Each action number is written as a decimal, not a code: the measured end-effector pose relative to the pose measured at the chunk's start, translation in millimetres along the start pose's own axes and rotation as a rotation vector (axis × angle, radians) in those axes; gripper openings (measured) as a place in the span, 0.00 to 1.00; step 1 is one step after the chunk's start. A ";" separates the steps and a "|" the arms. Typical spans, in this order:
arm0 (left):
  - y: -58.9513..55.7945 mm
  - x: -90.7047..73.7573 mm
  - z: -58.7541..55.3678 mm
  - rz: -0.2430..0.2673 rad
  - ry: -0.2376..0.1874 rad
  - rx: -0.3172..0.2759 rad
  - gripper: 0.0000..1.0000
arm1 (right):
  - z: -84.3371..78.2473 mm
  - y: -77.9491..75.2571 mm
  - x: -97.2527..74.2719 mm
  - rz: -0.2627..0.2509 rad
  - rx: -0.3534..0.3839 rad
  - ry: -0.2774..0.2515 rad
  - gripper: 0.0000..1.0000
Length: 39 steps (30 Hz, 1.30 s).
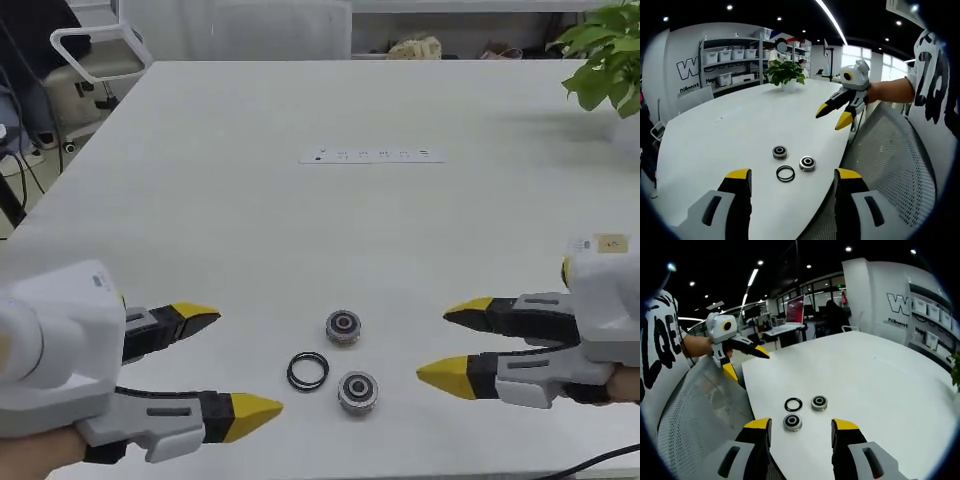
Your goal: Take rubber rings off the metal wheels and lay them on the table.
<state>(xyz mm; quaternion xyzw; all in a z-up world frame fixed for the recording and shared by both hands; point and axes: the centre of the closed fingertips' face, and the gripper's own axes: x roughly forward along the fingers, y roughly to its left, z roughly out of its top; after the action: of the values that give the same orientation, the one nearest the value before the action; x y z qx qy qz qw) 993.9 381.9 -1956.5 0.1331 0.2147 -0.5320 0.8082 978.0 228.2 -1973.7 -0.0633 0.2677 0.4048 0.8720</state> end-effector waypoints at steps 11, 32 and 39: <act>-5.0 -1.3 3.1 0.005 -0.004 0.001 0.66 | -1.7 10.6 -11.5 -0.041 -0.002 -0.008 0.48; -3.3 2.7 -8.9 0.030 0.016 -0.017 0.66 | -17.2 6.6 -8.1 -0.077 -0.028 0.040 0.49; -0.1 2.2 -11.4 0.046 0.025 -0.035 0.65 | -20.7 5.5 -7.8 -0.087 -0.043 0.063 0.49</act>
<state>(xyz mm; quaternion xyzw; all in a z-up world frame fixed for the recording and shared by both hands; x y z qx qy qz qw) 992.2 385.2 -1967.5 0.1302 0.2308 -0.5078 0.8197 961.2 219.8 -1986.6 -0.1065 0.2830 0.3699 0.8785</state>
